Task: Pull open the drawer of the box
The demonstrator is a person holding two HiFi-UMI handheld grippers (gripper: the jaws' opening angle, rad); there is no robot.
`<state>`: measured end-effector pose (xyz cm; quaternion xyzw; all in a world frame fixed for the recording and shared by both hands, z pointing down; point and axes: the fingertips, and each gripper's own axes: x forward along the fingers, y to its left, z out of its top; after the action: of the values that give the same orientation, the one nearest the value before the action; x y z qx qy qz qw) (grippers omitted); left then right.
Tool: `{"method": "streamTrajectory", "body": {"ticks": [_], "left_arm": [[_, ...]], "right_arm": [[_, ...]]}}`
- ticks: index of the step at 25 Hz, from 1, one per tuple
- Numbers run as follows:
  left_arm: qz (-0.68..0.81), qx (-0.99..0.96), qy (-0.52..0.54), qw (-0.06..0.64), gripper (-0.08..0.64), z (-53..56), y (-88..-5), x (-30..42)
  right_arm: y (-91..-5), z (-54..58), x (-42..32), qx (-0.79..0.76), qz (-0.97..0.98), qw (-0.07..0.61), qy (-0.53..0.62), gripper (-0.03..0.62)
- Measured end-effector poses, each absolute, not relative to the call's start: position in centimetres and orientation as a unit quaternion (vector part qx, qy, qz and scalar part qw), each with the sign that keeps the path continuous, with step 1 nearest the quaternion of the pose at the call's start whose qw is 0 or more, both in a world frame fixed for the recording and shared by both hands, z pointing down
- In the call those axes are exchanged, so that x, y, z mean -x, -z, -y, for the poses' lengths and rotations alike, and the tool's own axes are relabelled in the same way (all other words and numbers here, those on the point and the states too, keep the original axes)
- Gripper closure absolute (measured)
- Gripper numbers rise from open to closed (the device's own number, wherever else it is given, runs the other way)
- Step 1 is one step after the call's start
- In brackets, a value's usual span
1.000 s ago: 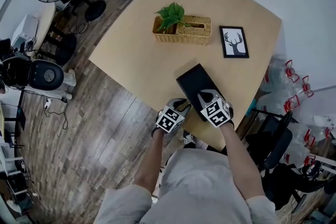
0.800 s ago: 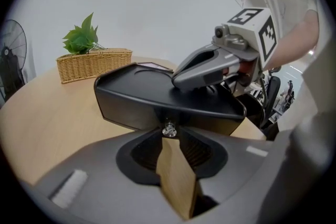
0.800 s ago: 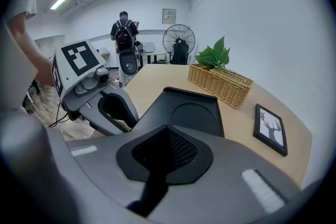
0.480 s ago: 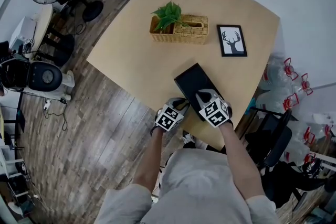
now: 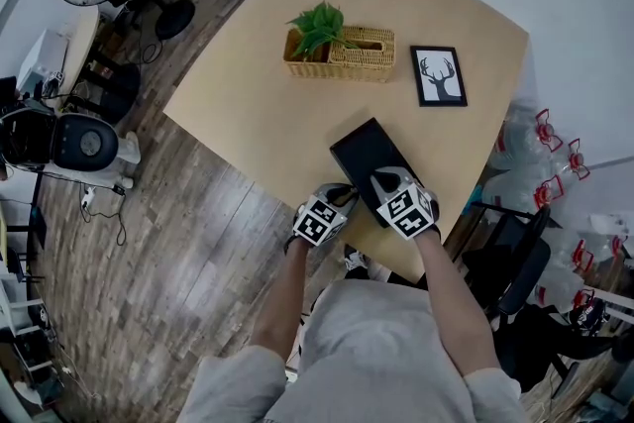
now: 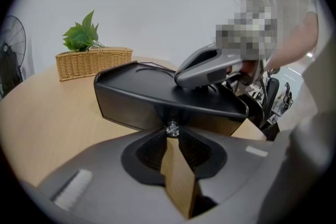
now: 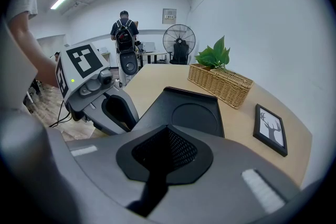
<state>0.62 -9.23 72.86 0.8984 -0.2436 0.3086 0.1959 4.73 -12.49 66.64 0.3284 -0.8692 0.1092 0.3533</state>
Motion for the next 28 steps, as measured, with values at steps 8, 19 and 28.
{"method": "streamTrajectory", "body": {"ticks": [8,19,28], "left_arm": [[0.243,-0.898,-0.311,0.196,0.434,9.1,-72.7,-0.4],[0.248,-0.895,-0.313,0.198,0.434,8.9,-72.8,0.2],[0.256,-0.893,-0.308,0.207,0.434,8.4,-72.5,0.6]], "right_arm": [[-66.5,12.5,-4.7,-0.329,0.869,0.352,-0.109,0.591],[-66.6,12.6,-4.8,-0.329,0.869,0.352,-0.107,0.591],[-66.5,12.3,-4.7,-0.326,0.871,0.354,-0.101,0.591]]}}
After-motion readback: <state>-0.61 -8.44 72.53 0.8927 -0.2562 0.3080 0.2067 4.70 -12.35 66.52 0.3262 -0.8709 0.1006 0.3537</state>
